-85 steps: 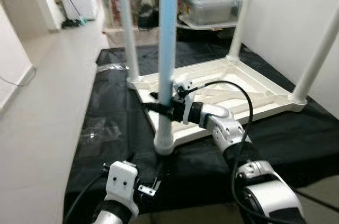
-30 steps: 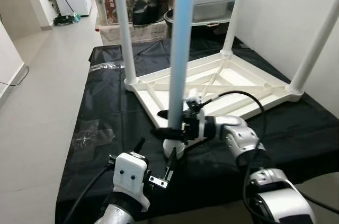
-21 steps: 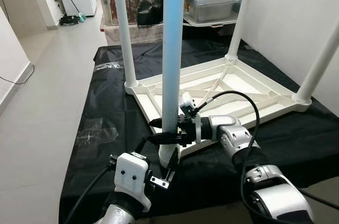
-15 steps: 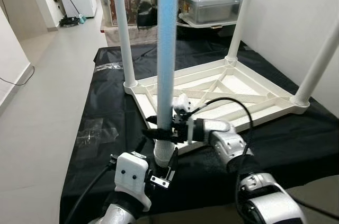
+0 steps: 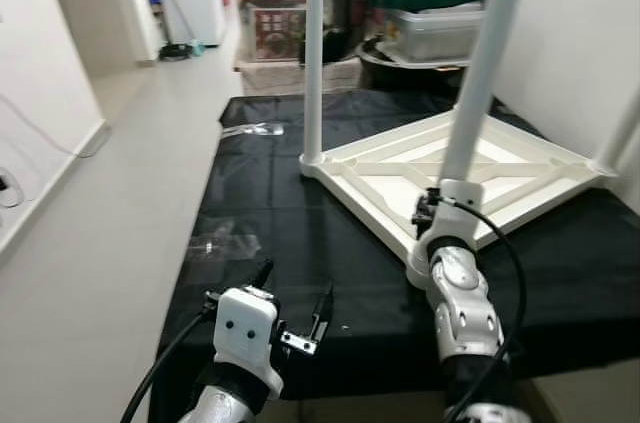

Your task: Building children table

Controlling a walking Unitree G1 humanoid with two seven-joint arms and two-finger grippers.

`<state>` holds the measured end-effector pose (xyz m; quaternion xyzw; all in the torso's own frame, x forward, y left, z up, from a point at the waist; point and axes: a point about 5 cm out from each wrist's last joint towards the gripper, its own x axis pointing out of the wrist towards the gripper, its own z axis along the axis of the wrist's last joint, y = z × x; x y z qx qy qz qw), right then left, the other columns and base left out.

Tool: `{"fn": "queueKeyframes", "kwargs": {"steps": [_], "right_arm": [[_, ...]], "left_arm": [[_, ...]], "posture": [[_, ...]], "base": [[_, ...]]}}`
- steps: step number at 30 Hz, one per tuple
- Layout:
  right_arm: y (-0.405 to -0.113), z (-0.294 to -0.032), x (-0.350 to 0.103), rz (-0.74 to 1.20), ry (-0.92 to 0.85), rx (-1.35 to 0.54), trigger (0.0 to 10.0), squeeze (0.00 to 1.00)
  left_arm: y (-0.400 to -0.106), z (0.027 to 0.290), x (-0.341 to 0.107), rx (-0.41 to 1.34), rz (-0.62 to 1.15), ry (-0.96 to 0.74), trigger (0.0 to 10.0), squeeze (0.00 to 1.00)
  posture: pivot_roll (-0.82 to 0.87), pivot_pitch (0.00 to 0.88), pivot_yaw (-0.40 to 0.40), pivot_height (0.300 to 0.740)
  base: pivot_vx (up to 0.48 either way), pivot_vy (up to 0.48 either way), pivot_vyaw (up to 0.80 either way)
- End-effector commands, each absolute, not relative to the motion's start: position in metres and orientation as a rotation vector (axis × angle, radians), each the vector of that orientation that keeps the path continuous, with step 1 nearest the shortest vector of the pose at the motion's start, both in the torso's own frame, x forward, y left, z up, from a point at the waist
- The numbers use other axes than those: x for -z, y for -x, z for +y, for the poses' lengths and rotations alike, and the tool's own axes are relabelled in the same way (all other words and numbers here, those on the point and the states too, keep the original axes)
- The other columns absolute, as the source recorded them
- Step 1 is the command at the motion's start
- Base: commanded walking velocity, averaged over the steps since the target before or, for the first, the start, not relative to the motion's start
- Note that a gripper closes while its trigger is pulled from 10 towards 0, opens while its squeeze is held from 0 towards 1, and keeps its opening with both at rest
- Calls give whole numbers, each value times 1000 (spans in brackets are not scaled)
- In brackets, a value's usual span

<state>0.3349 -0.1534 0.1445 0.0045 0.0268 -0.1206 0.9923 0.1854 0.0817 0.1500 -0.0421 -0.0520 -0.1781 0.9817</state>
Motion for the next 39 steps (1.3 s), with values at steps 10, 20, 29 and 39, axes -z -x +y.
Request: {"fn": "queueKeyframes", "kwargs": {"steps": [10, 20, 29, 39], "right_arm": [[-340, -92, -144, 14, -141, -129, 10000, 0], [-340, -103, -134, 140, -111, -841, 10000, 0], [-338, -98, -144, 238, -147, -1256, 10000, 0], [-338, -70, -147, 260, -52, -1476, 1804, 0]], "left_arm": [[-186, 81, -150, 361, -97, 89, 10000, 0], [-188, 78, -152, 367, -106, 94, 10000, 0], [-189, 79, -153, 367, -111, 95, 10000, 0], [-187, 79, -153, 366, -111, 87, 10000, 0]], "posture": [[72, 0, -9, 740], [54, 0, -20, 740], [64, 0, -20, 740], [112, 0, -29, 740]], "base": [[0, 0, 0], [0, 0, 0], [0, 0, 0], [0, 0, 0]]}}
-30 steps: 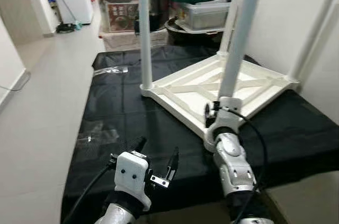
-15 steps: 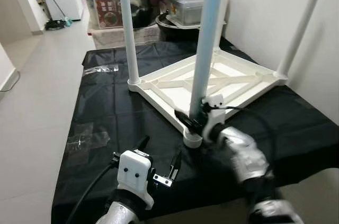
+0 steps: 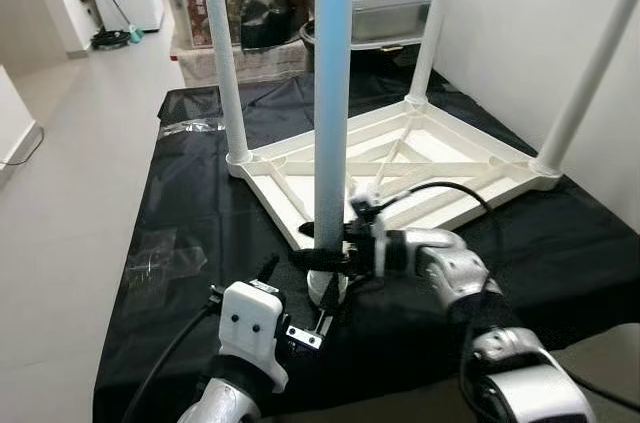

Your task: Building children table

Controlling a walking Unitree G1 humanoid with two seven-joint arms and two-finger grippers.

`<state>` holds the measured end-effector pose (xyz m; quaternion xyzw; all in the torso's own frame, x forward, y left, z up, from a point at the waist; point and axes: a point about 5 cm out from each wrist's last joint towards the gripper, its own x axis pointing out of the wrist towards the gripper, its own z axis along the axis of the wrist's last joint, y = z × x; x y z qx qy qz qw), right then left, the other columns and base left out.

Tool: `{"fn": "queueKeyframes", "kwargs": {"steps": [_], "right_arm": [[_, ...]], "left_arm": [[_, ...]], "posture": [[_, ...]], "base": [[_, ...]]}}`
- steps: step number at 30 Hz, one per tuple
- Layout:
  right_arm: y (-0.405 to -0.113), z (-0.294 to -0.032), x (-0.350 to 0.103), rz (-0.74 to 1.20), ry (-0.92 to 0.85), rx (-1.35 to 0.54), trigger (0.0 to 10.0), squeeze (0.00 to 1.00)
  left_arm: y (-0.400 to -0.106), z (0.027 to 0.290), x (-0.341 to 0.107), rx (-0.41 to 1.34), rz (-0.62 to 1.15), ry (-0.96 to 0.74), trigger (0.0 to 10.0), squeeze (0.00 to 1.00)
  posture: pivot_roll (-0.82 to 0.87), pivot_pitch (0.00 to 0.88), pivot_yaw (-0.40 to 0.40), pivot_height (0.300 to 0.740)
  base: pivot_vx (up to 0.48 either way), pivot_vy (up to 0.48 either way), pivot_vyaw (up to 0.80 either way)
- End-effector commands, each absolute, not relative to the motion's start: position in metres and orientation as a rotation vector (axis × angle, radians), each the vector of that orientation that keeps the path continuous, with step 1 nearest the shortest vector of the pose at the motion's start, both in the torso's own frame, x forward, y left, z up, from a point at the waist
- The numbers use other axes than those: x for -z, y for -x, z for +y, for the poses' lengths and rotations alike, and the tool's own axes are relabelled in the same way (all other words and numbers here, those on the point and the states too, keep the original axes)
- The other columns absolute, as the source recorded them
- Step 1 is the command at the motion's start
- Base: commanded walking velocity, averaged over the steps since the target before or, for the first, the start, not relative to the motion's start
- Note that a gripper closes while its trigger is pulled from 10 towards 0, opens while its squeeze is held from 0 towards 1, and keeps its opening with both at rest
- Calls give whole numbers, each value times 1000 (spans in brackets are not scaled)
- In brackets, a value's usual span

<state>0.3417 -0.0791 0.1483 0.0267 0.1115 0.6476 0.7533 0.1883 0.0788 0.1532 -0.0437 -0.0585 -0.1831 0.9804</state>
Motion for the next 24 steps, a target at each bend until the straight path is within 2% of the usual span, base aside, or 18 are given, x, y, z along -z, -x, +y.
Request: {"fn": "queueKeyframes", "kwargs": {"steps": [1, 2, 3, 4, 6, 8, 10, 12, 13, 14, 15, 16, 17, 18, 19, 21, 24], "right_arm": [[-338, -70, -147, 260, -52, -1476, 1804, 0], [-338, -70, -147, 260, -52, -1476, 1804, 0], [-339, -70, -148, 252, -51, -1486, 0, 0], [-339, -70, -148, 252, -51, -1486, 0, 0], [-346, -67, -148, 194, -46, -1330, 0, 0], [-349, -67, -147, 183, -46, -1264, 0, 0], [-358, -73, -145, 145, -47, -1000, 0, 0], [-358, -73, -145, 145, -47, -1000, 0, 0], [-363, -78, -144, 133, -50, -877, 0, 0], [-363, -78, -144, 133, -50, -877, 0, 0], [-368, -90, -142, 130, -42, -639, 0, 0], [-368, -90, -142, 130, -42, -639, 0, 0], [-367, -103, -142, 115, -19, -396, 0, 0], [-364, -114, -143, 101, -1, -238, 0, 0], [-364, -114, -143, 101, -1, -238, 0, 0], [-353, -124, -143, 92, -18, -45, 0, 0], [-343, -122, -142, 89, -34, 44, 0, 0]], "left_arm": [[-187, 79, -153, 366, -111, 87, 10000, 0], [-187, 79, -153, 366, -111, 87, 10000, 0], [-187, 79, -153, 365, -111, 88, 10000, 0], [-187, 79, -153, 365, -111, 88, 10000, 0], [-187, 78, -153, 366, -113, 91, 10000, 0], [-187, 78, -153, 367, -113, 91, 10000, 0], [-187, 78, -153, 367, -113, 92, 10000, 0], [-187, 78, -153, 367, -113, 92, 10000, 0], [-188, 78, -153, 368, -112, 92, 10000, 0], [-188, 78, -153, 368, -112, 92, 10000, 0], [-187, 78, -152, 368, -110, 92, 10000, 0], [-187, 78, -152, 368, -110, 92, 10000, 0], [-187, 78, -151, 370, -108, 92, 10000, 0], [-187, 78, -151, 370, -107, 92, 10000, 0], [-187, 78, -151, 370, -107, 92, 10000, 0], [-187, 77, -150, 371, -106, 93, 10000, 0], [-187, 77, -151, 371, -107, 92, 10000, 0]], "posture": [[112, 0, -29, 740], [112, 0, -29, 740], [112, 0, -29, 740], [112, 0, -29, 740], [108, 0, -30, 740], [108, 0, -30, 740], [91, 0, -19, 740], [91, 0, -19, 740], [91, 0, -19, 740], [91, 0, -19, 740], [81, 0, -11, 740], [81, 0, -11, 740], [81, 0, -11, 740], [81, 0, -11, 740], [81, 0, -11, 740], [79, 0, -14, 740], [79, 0, -14, 740]], "base": [[0, 0, 0], [0, 0, 0], [0, 0, 0], [0, 0, 0], [0, 0, 0], [0, 0, 0], [0, 0, 0], [0, 0, 0], [0, 0, 0], [0, 0, 0], [0, 0, 0], [0, 0, 0], [0, 0, 0], [0, 0, 0], [0, 0, 0], [0, 0, 0], [0, 0, 0]]}}
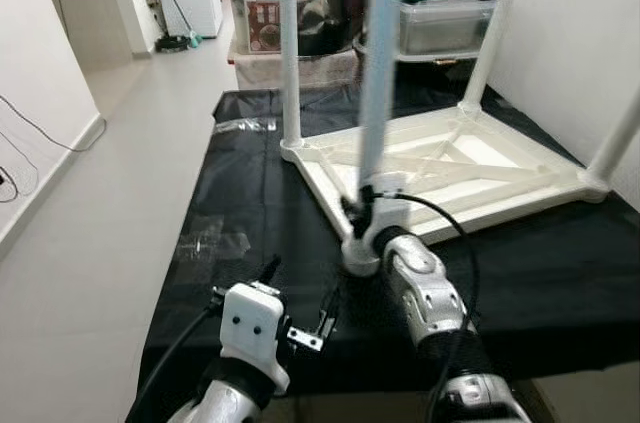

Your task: Building children table

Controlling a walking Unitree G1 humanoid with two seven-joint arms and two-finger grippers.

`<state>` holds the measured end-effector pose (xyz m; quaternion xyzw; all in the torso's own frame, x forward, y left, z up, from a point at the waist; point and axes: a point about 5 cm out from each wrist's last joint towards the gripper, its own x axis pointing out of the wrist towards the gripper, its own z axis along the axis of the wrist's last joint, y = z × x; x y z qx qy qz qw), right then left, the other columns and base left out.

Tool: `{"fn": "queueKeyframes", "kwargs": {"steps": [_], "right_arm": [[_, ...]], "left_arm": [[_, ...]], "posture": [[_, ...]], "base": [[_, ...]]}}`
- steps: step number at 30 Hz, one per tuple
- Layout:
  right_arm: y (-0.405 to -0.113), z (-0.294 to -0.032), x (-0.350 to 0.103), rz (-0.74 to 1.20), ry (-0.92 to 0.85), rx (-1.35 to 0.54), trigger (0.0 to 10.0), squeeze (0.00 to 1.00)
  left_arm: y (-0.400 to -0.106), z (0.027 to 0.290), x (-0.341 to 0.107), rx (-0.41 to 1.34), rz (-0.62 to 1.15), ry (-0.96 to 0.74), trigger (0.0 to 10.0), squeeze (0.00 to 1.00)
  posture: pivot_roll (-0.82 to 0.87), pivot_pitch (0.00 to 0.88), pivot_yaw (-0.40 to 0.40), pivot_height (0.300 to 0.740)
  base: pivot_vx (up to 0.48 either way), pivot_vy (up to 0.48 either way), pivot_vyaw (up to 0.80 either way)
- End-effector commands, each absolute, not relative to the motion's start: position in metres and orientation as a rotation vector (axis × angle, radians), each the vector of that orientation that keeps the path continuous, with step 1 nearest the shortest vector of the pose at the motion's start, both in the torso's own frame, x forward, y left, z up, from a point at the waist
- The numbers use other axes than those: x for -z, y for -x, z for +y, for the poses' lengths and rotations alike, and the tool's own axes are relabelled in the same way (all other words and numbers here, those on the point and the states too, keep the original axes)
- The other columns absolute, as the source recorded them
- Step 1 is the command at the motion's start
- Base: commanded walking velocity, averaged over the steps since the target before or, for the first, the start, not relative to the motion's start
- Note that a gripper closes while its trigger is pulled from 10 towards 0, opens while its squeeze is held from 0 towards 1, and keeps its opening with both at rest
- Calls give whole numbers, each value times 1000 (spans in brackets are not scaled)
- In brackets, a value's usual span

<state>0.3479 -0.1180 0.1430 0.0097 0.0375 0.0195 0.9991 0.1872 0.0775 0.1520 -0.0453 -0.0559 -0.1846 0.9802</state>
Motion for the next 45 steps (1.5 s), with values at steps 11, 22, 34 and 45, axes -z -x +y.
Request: {"fn": "queueKeyframes", "kwargs": {"steps": [11, 22, 34, 45], "right_arm": [[-341, -89, -140, 58, -111, 14, 10000, 0], [-346, -81, -143, 32, -152, -291, 10000, 0], [-337, -81, -151, 199, -136, -1320, 10000, 0], [-330, -64, -149, 267, -92, -1620, 0, 0]], "left_arm": [[-188, 75, -152, 365, -114, 98, 10000, 0], [-188, 77, -151, 367, -107, 100, 10000, 0], [-189, 77, -151, 365, -110, 94, 10000, 0], [-188, 79, -153, 357, -112, 87, 10000, 0]], "posture": [[55, 0, -40, 740], [41, 0, -17, 740], [57, 0, -26, 740], [113, 0, -25, 740]], "base": [[0, 0, 0], [0, 0, 0], [0, 0, 0], [0, 0, 0]]}}
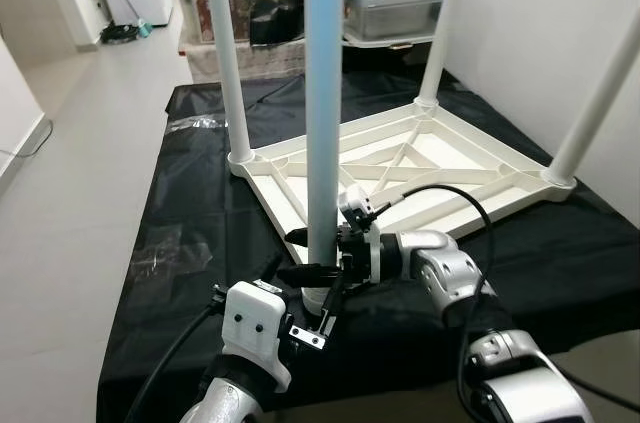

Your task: Building children table

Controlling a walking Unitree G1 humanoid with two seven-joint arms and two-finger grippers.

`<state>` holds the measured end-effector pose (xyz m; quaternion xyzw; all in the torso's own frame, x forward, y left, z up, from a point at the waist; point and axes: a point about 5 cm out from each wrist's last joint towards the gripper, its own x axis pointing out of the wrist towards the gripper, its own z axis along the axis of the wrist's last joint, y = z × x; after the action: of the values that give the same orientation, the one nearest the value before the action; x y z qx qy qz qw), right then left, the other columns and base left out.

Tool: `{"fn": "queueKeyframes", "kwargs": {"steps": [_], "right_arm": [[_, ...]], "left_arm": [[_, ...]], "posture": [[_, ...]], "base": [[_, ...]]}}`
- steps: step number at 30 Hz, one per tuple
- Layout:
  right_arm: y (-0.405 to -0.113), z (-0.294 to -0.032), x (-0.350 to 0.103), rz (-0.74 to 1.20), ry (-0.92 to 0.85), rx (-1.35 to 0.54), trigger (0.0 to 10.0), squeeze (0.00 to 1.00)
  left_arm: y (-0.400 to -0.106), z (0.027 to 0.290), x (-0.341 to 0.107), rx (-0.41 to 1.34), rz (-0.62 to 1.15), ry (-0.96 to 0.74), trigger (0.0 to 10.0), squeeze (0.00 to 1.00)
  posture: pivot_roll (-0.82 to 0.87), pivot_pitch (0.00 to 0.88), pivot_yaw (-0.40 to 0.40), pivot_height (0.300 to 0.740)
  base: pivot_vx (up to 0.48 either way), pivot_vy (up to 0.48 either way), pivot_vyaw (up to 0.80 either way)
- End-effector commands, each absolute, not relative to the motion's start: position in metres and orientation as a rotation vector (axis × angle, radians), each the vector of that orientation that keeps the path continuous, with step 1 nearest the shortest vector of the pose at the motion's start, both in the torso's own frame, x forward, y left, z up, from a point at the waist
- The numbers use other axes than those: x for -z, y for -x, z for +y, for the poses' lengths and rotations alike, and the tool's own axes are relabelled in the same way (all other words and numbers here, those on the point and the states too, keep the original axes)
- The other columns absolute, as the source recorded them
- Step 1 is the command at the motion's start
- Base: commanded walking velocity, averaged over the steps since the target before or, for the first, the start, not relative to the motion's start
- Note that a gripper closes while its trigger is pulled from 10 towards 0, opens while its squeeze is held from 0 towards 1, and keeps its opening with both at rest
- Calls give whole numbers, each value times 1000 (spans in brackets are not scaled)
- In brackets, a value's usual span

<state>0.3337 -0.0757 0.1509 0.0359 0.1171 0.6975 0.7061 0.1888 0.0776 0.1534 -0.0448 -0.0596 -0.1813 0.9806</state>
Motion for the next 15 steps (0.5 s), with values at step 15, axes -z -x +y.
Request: {"fn": "queueKeyframes", "kwargs": {"steps": [15], "right_arm": [[-361, -76, -144, 144, -56, -867, 0, 0]], "left_arm": [[-188, 78, -151, 362, -110, 90, 10000, 0]], "posture": [[89, 0, -20, 740]], "base": [[0, 0, 0]]}}
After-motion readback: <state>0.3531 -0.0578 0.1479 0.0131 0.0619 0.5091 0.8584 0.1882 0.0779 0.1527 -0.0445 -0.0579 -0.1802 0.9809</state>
